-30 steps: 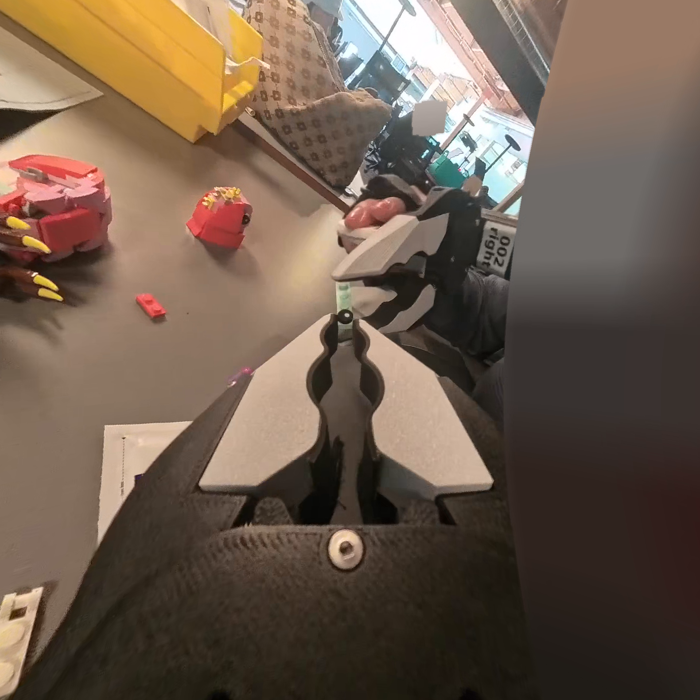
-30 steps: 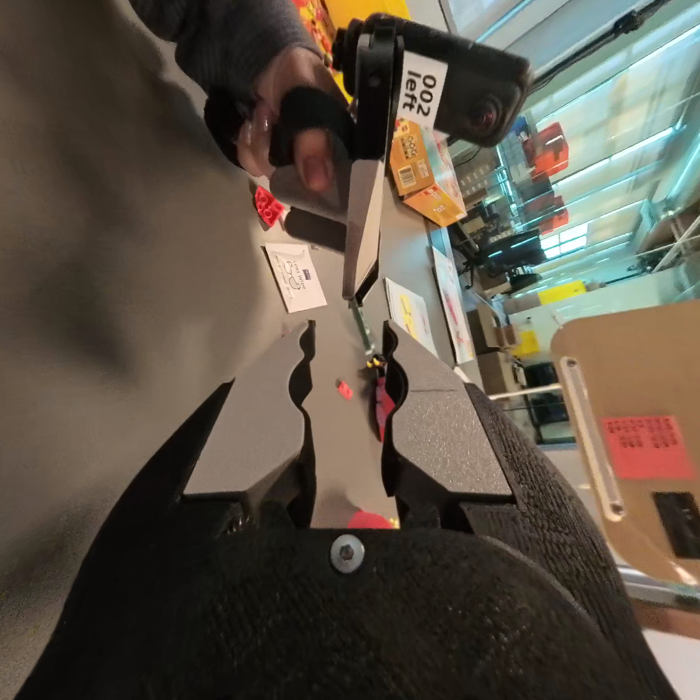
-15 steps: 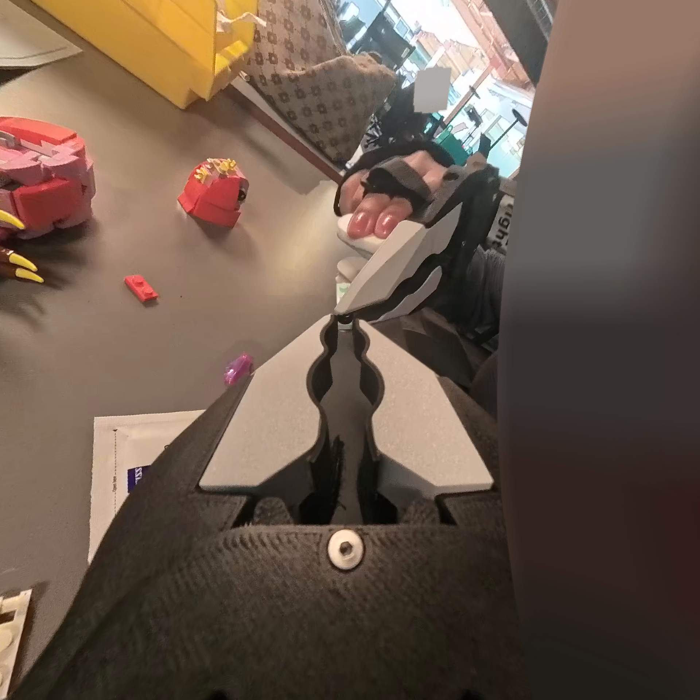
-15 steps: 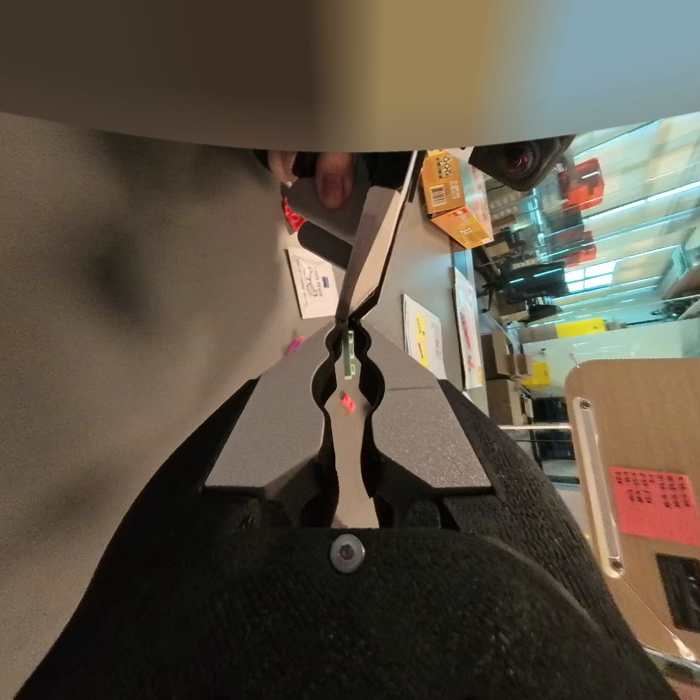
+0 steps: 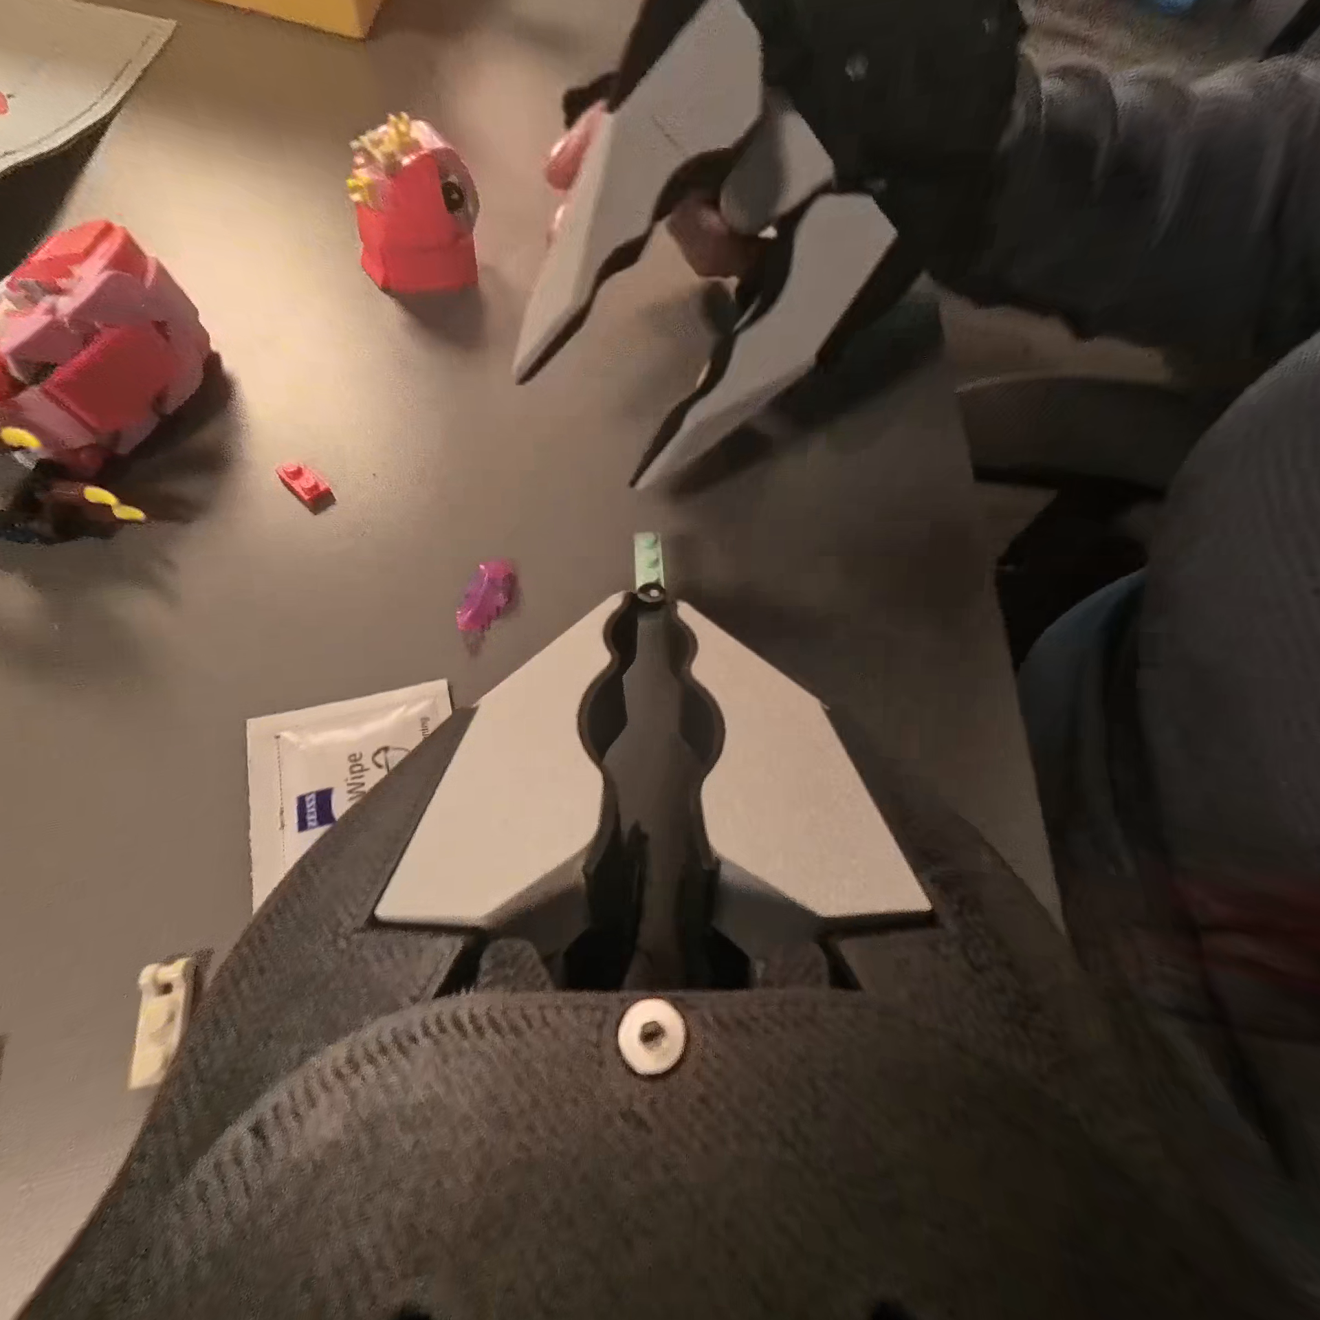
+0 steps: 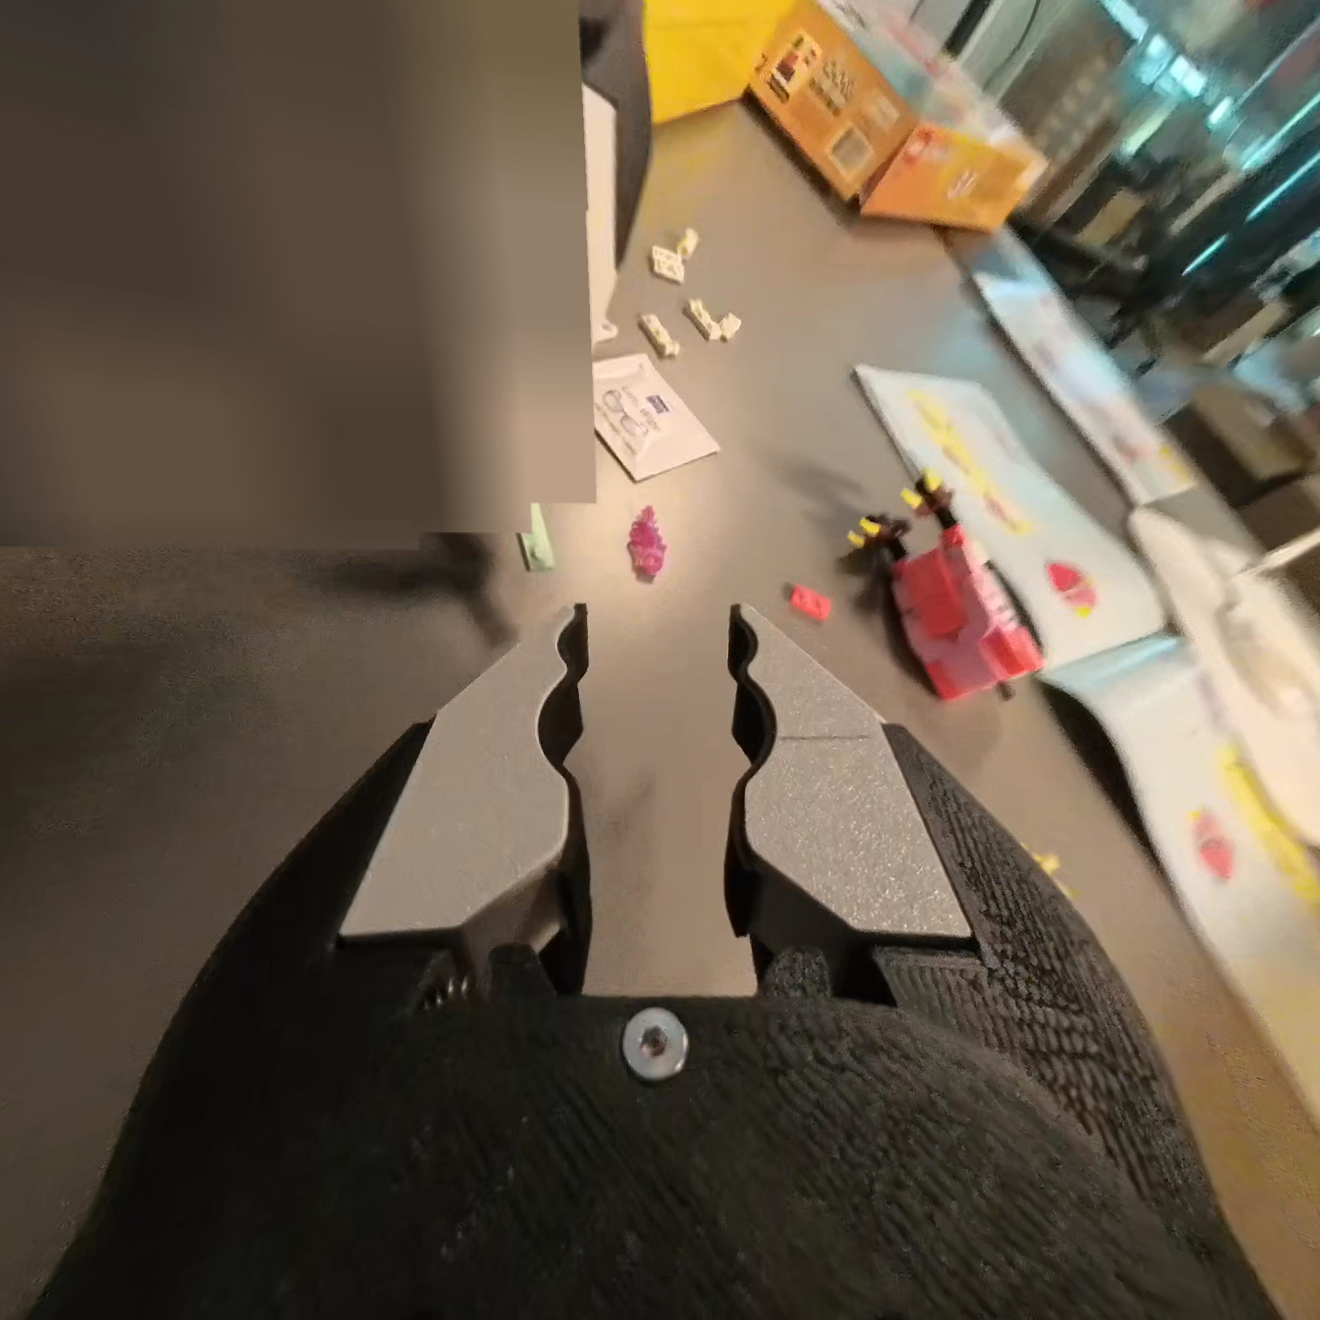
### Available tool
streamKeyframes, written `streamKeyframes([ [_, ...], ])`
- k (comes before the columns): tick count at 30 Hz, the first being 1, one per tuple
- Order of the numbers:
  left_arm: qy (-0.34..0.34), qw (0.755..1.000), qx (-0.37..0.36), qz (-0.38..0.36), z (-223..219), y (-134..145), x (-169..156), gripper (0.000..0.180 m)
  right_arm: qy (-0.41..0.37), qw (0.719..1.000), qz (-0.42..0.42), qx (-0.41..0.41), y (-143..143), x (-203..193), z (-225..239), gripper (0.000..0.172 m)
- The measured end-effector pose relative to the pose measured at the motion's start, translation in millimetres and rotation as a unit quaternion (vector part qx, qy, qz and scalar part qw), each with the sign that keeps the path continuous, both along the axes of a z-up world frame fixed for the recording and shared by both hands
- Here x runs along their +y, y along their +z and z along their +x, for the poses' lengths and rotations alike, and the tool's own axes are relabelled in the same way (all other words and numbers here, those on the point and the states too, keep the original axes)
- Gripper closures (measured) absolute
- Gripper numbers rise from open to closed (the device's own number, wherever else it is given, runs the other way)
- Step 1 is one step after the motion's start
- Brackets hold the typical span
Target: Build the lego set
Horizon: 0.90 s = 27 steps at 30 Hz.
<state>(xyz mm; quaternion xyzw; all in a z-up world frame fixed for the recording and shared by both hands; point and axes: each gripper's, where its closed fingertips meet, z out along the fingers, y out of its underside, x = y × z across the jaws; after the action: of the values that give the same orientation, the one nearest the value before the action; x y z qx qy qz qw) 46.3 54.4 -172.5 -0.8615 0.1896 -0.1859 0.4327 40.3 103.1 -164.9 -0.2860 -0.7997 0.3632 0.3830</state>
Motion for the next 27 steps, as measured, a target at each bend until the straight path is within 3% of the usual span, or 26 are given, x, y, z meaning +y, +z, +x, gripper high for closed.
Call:
streamKeyframes([
  [6,-0.014,0.999,0.042,0.005,2,-7,-9,0.174,-0.009,0.994,-0.049,-0.101,-17,10,-6,0.128],
  [13,-0.033,0.996,0.077,0.002,1,-17,-13,0.174,-0.023,0.985,-0.066,-0.157,-24,24,-30,0.128],
  [19,-0.032,0.995,0.098,-0.009,-4,-23,-14,0.173,0.031,0.976,0.024,-0.215,-23,26,-43,0.132],
  [27,-0.048,0.994,0.098,-0.009,-2,-23,-16,0.173,0.177,0.919,0.213,-0.281,-25,38,-64,0.138],
])
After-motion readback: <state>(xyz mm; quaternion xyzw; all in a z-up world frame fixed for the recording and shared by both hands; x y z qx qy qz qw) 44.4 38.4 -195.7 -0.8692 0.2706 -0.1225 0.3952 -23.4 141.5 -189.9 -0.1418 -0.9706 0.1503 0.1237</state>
